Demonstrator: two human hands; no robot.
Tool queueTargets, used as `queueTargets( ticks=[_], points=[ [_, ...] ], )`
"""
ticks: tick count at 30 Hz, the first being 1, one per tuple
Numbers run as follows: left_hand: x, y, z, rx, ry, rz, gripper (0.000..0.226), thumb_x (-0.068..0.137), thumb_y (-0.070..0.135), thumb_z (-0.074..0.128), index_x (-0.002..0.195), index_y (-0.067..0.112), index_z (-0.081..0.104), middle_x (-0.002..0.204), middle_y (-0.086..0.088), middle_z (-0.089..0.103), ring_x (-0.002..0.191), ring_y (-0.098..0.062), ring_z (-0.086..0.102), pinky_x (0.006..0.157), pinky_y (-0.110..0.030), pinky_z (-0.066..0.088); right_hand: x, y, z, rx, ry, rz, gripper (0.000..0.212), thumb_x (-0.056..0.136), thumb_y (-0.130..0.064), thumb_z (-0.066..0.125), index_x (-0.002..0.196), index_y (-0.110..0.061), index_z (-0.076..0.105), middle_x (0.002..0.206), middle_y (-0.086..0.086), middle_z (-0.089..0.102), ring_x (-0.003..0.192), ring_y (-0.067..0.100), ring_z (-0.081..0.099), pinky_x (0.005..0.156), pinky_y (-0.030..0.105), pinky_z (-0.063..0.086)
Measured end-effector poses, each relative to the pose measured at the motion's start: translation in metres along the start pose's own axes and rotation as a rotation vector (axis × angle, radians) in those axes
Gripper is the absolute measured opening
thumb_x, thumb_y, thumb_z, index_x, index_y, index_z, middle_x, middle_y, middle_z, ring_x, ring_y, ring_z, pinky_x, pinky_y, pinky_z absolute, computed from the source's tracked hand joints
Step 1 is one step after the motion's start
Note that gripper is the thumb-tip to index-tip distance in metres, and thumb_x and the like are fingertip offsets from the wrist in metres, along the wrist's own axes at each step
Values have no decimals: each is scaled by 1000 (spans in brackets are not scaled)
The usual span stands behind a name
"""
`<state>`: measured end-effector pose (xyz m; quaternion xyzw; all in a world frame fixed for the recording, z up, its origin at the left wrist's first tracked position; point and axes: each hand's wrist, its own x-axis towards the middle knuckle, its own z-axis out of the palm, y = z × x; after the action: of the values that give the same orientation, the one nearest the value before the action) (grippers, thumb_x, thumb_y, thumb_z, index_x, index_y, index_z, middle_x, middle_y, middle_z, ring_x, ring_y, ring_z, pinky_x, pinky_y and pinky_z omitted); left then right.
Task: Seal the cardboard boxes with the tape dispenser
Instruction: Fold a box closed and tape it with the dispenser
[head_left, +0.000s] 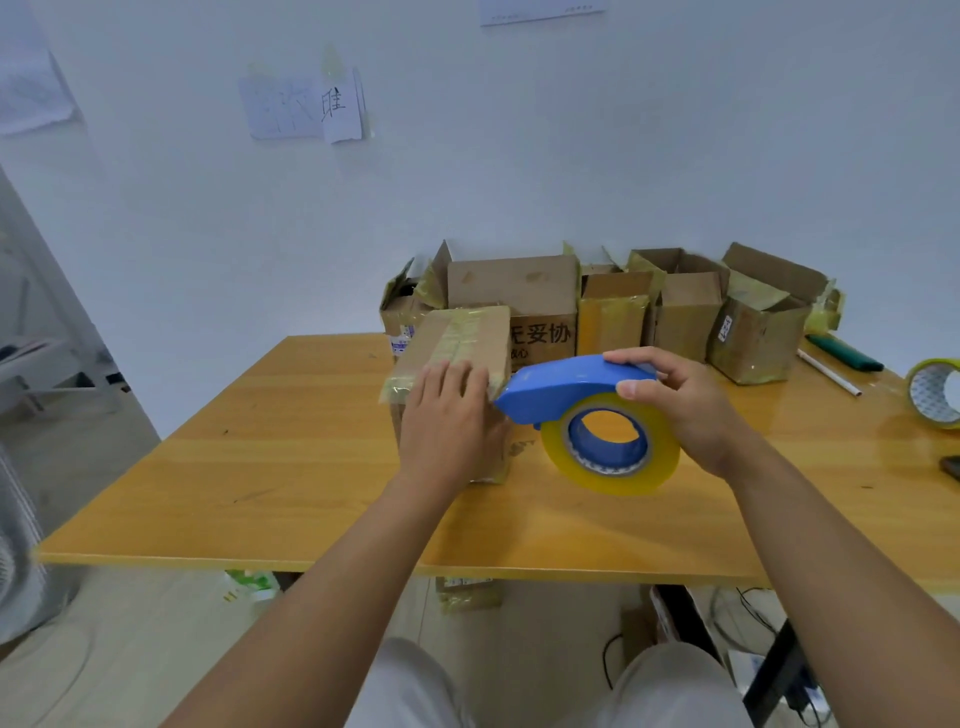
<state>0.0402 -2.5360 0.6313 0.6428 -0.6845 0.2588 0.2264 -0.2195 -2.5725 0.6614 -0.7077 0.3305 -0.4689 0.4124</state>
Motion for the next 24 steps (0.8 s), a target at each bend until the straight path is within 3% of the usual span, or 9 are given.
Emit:
queueTargets(
  ticks=[5, 10, 17, 24],
  points=[
    [3, 0, 1, -18, 11, -75, 41, 84, 43, 63, 110, 12, 59, 117, -7, 62, 110, -28, 56, 101, -39, 42, -2, -10, -8, 11, 11, -32, 38, 68, -54, 69, 106, -46, 72, 110, -21, 67, 100, 11, 66, 77, 22, 53],
    [2, -14, 0, -62, -15, -69, 33, 81, 32, 69, 101, 10, 56, 105, -7, 61, 101, -28, 55, 104, -39, 40, -3, -14, -9, -39, -102, -36, 33, 77, -40, 72, 109, -47, 70, 112, -26, 65, 103, 3, 64, 80, 15, 51],
    [4, -33, -6, -140, -79, -30, 39, 83, 38, 72, 109, 15, 54, 116, -2, 60, 110, -24, 54, 108, -38, 35, -1, -19, -21, -89, -202, -32, 34, 77, -37, 71, 110, -47, 71, 108, -25, 65, 100, 3, 65, 78, 12, 50],
    [4, -48, -12, -241, -189, 20, 57, 83, 47, 70, 129, 19, 53, 131, 0, 55, 119, -22, 48, 91, -32, 39, 9, -20, -12, -244, -282, -40, 31, 76, -49, 70, 107, -52, 67, 106, -30, 61, 98, -1, 62, 74, 7, 46]
  ],
)
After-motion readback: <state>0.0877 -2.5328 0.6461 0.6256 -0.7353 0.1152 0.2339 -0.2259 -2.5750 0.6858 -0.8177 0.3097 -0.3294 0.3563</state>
